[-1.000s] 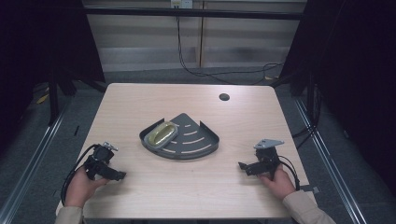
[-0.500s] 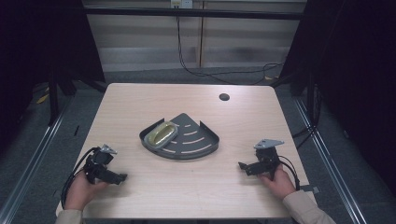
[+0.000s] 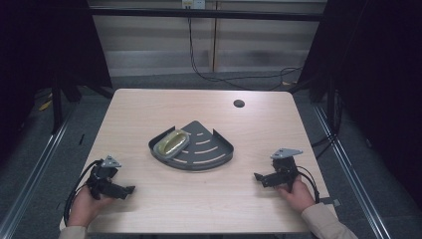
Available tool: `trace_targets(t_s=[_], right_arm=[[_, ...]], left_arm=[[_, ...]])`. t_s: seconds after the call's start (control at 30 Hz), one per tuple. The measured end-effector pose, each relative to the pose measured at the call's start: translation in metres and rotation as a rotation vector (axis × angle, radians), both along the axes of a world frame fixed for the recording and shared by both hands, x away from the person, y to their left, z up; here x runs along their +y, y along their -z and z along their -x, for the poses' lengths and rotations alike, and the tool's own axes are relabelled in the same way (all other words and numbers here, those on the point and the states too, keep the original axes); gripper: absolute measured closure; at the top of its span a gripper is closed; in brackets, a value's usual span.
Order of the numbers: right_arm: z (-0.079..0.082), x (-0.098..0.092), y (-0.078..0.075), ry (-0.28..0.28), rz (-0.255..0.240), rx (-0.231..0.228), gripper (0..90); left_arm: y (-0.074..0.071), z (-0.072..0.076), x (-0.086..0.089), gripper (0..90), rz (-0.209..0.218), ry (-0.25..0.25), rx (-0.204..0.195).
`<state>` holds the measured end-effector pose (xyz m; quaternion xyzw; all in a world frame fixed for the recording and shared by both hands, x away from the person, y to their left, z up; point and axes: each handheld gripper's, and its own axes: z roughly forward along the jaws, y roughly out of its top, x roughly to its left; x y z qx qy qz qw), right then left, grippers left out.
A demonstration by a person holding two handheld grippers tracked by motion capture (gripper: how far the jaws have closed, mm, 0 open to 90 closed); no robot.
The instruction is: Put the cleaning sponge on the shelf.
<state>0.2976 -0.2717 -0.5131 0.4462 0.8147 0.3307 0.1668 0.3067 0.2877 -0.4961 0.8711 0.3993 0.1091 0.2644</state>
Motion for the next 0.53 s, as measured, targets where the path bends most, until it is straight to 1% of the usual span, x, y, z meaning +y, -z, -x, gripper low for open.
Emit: trace_targets(t_s=[0.03,0.07,0.1,0.13,0.17,0.27,0.37,0.47,0.5,0.53], right_arm=[[0.0,0.0,0.0,0.0,0.0,0.0,0.0],[0.0,0.0,0.0,0.0,0.0,0.0,0.0],[0.0,0.0,0.0,0.0,0.0,0.001,0.0],[0.0,0.0001,0.0,0.001,-0.001,0.001,0.0],[0.0,0.0,0.0,0.001,0.0,0.001,0.0],[0.0,0.0,0.0,0.0,0.0,0.0,0.0],[0.0,0.0,0.0,0.0,0.0,0.0,0.0],[0.0,0.0,0.0,0.0,0.0,0.001,0.0],[0.0,0.0,0.0,0.0,0.0,0.0,0.0],[0.0,0.0,0.0,0.0,0.0,0.001,0.0]], left_arm=[[0.001,0.0009,0.001,0.0,0.011,0.002,-0.01],[0.0011,0.0008,0.0025,0.0,0.004,0.013,-0.024],[0.0022,0.0018,0.0029,0.0,0.021,0.01,-0.026],[0.0022,0.0019,0.004,0.0,0.018,0.018,-0.034],[0.003,0.0023,0.0047,0.0,0.032,0.02,-0.036],[0.0038,0.0031,0.0062,0.0,0.041,0.026,-0.043],[0.0036,0.003,0.0067,0.0,0.038,0.03,-0.045],[0.0039,0.0027,0.0061,0.0,0.043,0.029,-0.044],[0.0042,0.0028,0.0055,0.0,0.042,0.021,-0.048],[0.0036,0.0024,0.0055,0.0,0.042,0.025,-0.038]])
